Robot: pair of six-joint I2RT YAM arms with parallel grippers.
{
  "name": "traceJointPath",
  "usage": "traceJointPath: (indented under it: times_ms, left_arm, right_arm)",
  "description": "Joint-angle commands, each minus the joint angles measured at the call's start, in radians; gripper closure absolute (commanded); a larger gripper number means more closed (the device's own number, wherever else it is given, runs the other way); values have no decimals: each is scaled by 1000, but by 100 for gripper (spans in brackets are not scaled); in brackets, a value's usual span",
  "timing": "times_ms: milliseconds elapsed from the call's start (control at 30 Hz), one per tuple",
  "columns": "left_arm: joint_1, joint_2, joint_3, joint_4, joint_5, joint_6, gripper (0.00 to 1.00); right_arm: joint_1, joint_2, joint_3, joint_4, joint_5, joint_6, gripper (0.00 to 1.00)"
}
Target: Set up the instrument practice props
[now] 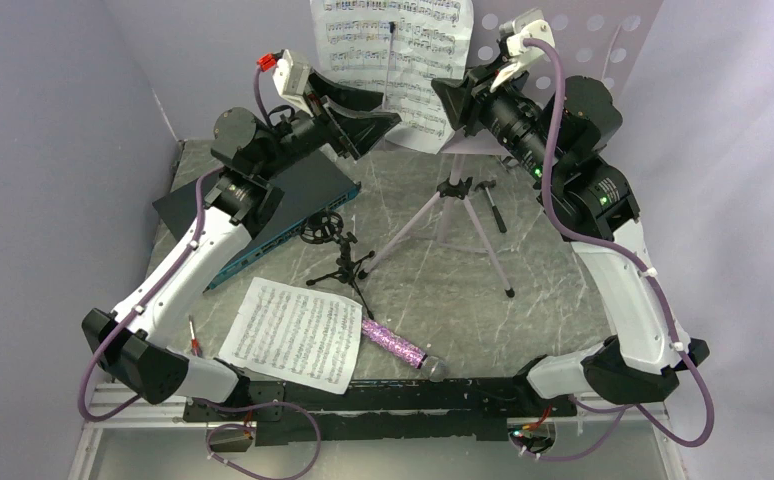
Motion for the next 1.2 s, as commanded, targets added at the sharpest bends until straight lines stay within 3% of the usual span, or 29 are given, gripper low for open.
traceJointPath:
  times_ms: [0, 300, 567, 833, 1167]
  left_arm:
    - [1, -65, -12, 19, -5, 13, 36]
    - [0, -188, -118, -75, -25, 52, 19]
    - [1, -363, -294, -303, -120, 165, 7]
    - [1, -574, -529, -583, -232, 213, 7]
    - [1, -846, -834, -714, -368, 90, 7]
  right_arm:
    - [-2, -65, -29, 78, 19, 11, 61]
    - [-1, -176, -142, 142, 13, 54, 48]
    - [-1, -264, -266, 164, -82, 137, 35]
    - [-1, -382, -452, 154, -171, 223, 25]
    - [-2, -523, -713, 204, -431, 368, 9]
